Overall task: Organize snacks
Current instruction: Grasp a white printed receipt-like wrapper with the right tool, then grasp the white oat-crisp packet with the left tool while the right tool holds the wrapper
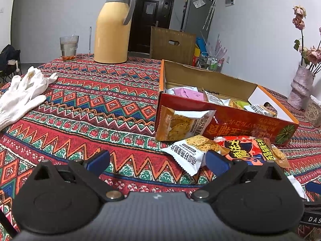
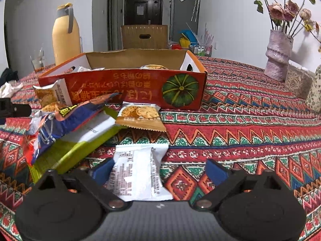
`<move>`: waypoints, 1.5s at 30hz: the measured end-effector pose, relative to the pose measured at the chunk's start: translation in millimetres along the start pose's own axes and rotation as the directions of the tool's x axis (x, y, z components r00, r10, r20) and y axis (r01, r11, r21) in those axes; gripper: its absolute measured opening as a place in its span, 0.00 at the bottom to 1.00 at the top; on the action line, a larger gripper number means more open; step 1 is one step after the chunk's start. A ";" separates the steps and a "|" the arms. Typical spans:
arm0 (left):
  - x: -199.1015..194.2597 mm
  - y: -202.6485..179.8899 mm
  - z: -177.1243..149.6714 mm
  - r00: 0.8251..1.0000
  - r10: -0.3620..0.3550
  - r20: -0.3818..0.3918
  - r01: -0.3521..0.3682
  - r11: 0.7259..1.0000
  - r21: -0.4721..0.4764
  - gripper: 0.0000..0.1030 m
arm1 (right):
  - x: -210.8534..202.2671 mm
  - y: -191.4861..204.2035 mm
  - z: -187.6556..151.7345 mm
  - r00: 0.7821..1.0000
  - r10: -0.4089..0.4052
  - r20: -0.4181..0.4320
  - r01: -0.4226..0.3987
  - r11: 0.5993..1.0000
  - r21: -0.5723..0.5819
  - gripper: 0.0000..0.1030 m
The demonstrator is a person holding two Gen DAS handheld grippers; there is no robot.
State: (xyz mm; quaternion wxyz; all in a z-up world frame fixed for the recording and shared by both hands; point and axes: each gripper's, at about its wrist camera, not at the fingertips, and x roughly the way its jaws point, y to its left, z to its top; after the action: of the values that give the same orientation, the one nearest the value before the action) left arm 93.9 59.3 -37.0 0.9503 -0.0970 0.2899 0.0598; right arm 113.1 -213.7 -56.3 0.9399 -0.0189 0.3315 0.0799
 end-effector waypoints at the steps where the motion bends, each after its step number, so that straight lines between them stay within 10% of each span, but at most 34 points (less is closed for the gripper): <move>1: -0.1 0.1 -0.1 1.000 0.000 0.000 0.000 1.000 -0.001 1.00 | -1.0 -0.7 -0.4 1.000 0.011 0.004 -0.011 1.000 0.001 0.82; 6: -0.1 0.5 -0.2 1.000 0.002 -0.001 -0.002 1.000 -0.001 1.00 | -7.2 5.3 -1.3 0.998 0.051 0.029 -0.050 0.998 -0.029 0.44; 28: 1.8 -1.8 4.7 0.999 0.039 -0.029 -0.039 0.999 -0.007 1.00 | -3.9 -38.4 44.7 0.975 -0.063 0.214 0.054 0.997 0.045 0.42; 45: 43.4 -52.1 43.7 0.975 0.094 -0.200 -0.100 0.995 -0.019 1.00 | 28.8 -56.4 42.0 0.982 -0.001 0.187 -0.025 0.991 0.132 0.42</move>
State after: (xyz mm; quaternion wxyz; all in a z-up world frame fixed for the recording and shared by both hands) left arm 162.2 20.6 -18.1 0.9110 -0.1018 0.3869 0.1001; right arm 170.4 -261.6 -42.5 0.9654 0.0537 0.2467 0.0647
